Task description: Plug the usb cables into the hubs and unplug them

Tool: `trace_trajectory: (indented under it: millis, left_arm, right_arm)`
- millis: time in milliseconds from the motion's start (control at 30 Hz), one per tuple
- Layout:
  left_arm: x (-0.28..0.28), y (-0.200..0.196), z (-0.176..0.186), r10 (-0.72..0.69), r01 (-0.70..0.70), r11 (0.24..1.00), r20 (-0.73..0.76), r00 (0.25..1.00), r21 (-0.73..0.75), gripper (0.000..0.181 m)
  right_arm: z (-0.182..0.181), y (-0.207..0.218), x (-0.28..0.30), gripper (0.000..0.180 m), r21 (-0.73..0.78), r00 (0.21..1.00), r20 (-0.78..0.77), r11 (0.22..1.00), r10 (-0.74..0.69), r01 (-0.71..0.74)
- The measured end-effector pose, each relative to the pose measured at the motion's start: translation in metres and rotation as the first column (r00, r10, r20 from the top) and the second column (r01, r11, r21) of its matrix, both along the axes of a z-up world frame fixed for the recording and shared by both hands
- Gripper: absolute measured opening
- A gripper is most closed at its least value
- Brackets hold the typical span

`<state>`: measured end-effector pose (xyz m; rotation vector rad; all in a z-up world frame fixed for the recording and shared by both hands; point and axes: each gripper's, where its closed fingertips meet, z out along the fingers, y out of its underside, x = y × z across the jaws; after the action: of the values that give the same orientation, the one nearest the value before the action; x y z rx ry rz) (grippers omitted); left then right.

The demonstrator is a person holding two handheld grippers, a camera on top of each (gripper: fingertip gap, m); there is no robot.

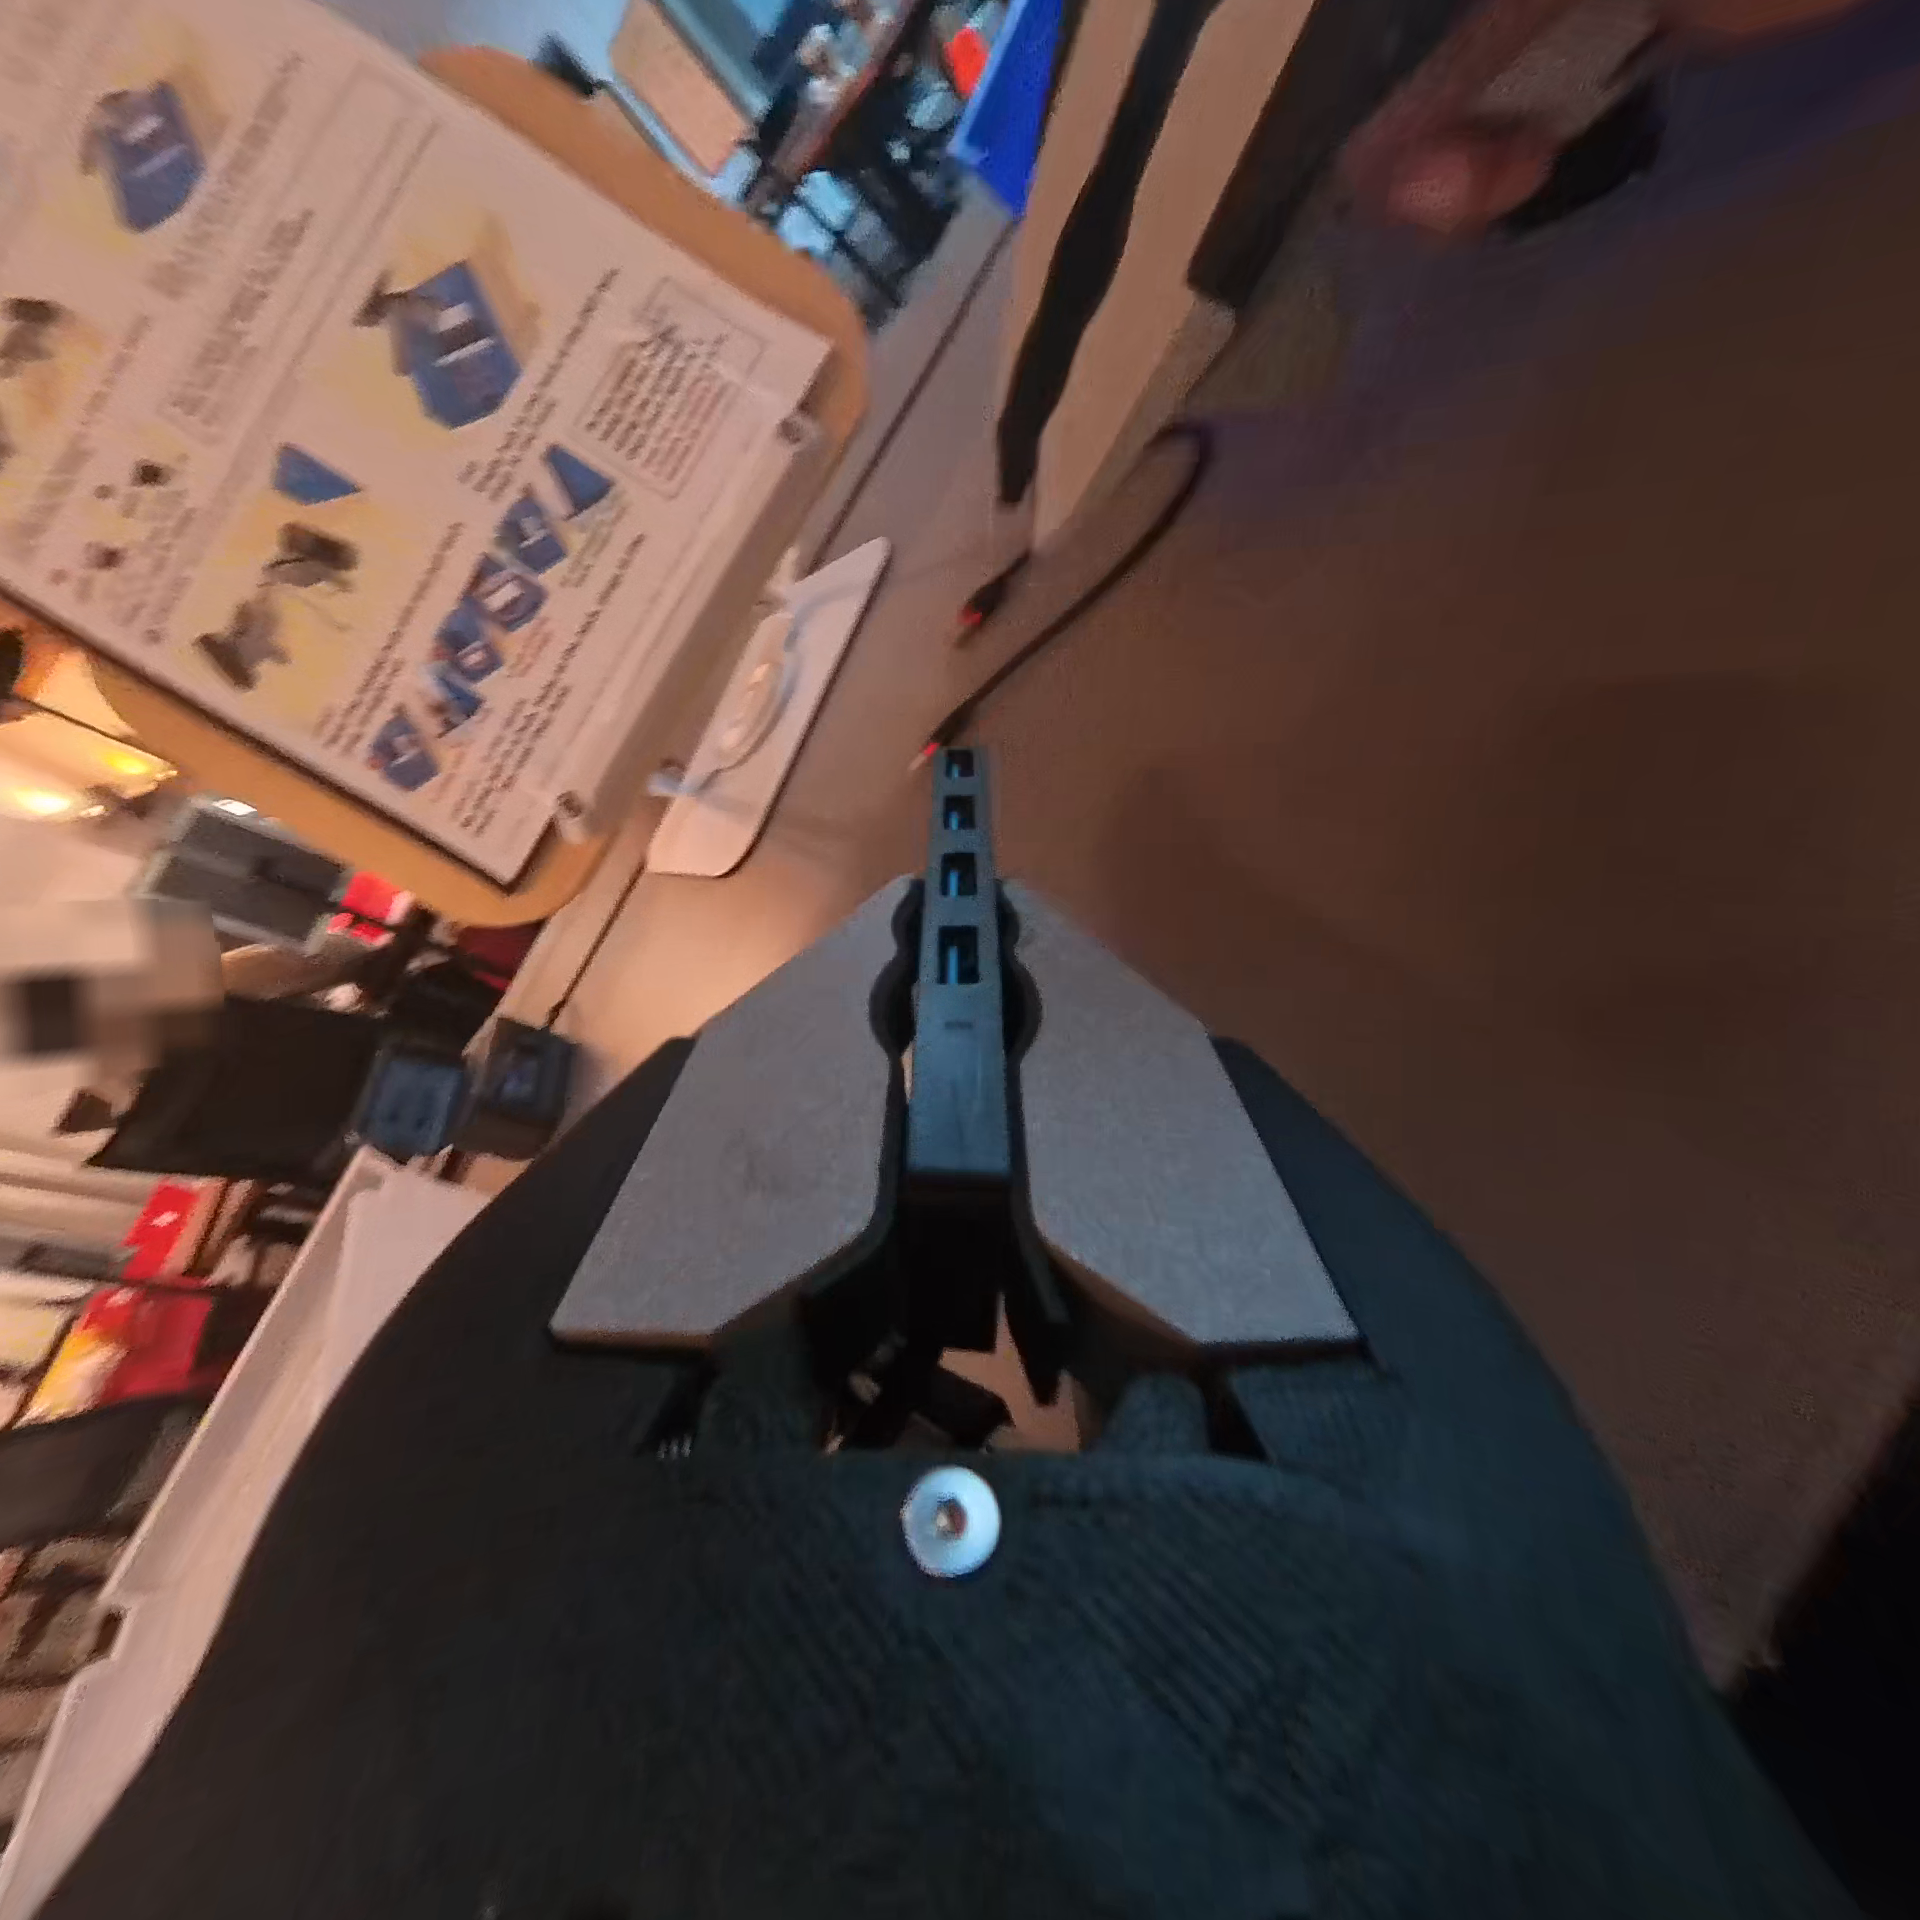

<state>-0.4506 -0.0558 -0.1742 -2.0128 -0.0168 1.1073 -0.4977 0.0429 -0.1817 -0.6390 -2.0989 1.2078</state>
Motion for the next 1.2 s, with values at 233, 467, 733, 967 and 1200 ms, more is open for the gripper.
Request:
trace_trajectory:
  millis: [233, 467, 733, 967, 1200]
  left_arm:
    - [-0.025, -0.011, -0.010, 0.105, -0.120, 0.990, -0.193, 0.976, -0.068, 0.009]
    - [-0.026, -0.007, -0.016, 0.076, -0.089, 0.993, -0.151, 0.986, -0.078, 0.008]
    - [-0.031, -0.009, -0.020, 0.035, -0.049, 0.994, -0.138, 0.990, -0.094, 0.008]
    - [-0.032, -0.012, -0.021, 0.050, -0.058, 0.995, -0.107, 0.993, -0.080, 0.008]
    - [-0.034, -0.017, -0.013, 0.075, -0.084, 0.995, -0.145, 0.987, -0.055, 0.008]
  right_arm:
    - [-0.020, 0.085, -0.060, 0.026, 0.069, 0.895, 0.053, 0.896, -0.443, 0.439]
    - [-0.032, 0.077, -0.098, 0.034, 0.166, 0.909, 0.074, 0.904, -0.411, 0.395]
    - [-0.060, 0.064, -0.117, 0.027, 0.261, 0.944, 0.176, 0.938, -0.280, 0.230]
    - [-0.063, 0.064, -0.118, 0.014, 0.198, 0.928, 0.266, 0.957, -0.259, 0.211]
    - [-0.060, 0.048, -0.101, 0.013, 0.151, 0.932, 0.315, 0.979, -0.181, 0.139]
